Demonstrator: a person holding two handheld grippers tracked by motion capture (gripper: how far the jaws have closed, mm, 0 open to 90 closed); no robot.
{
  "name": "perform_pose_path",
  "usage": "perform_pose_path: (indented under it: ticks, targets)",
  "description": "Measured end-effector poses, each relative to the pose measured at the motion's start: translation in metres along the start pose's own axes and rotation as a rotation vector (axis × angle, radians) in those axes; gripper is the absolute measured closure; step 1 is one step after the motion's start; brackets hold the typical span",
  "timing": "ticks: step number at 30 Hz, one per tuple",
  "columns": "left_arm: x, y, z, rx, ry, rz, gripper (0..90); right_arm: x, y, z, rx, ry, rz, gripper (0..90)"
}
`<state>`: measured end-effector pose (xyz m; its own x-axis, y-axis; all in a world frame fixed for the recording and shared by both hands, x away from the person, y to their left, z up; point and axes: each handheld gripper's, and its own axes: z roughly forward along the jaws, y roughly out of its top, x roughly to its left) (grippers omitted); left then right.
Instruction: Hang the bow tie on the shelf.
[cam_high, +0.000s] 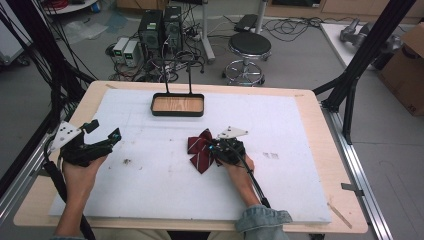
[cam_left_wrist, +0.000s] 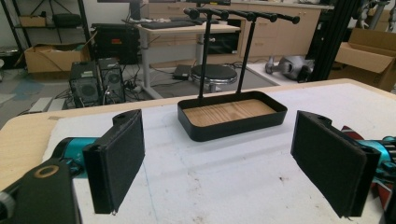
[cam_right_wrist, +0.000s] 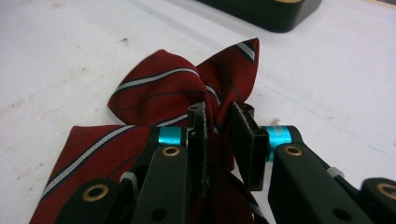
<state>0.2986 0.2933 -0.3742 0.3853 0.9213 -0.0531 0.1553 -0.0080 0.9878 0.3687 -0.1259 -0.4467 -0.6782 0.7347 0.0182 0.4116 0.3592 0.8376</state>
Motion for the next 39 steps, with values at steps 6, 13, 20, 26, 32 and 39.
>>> perform_pose_path:
  ticks: [6, 13, 20, 26, 32, 39]
  targets:
    - [0.000, 0.000, 0.000, -0.002, 0.001, -0.003, 17.9, -0.002, 0.008, -0.013, -0.086, -0.021, 0.015, 77.0]
    - [0.000, 0.001, 0.000, -0.001, 0.000, 0.000, 17.9, -0.002, 0.027, -0.023, -0.163, -0.032, 0.021, 77.1]
    - [0.002, 0.002, -0.002, -0.007, 0.003, -0.007, 17.9, -0.004, 0.046, -0.026, -0.194, -0.017, 0.019, 77.1]
    - [0.002, 0.002, -0.002, -0.008, 0.000, -0.007, 17.9, -0.010, 0.071, -0.027, -0.231, 0.004, 0.028, 77.1]
    - [0.002, 0.002, -0.001, -0.006, -0.001, -0.007, 17.9, -0.017, 0.094, -0.026, -0.257, 0.014, 0.020, 77.1]
    - [0.003, 0.002, -0.001, -0.010, 0.001, -0.010, 17.9, -0.025, 0.115, -0.019, -0.283, 0.017, -0.001, 77.1]
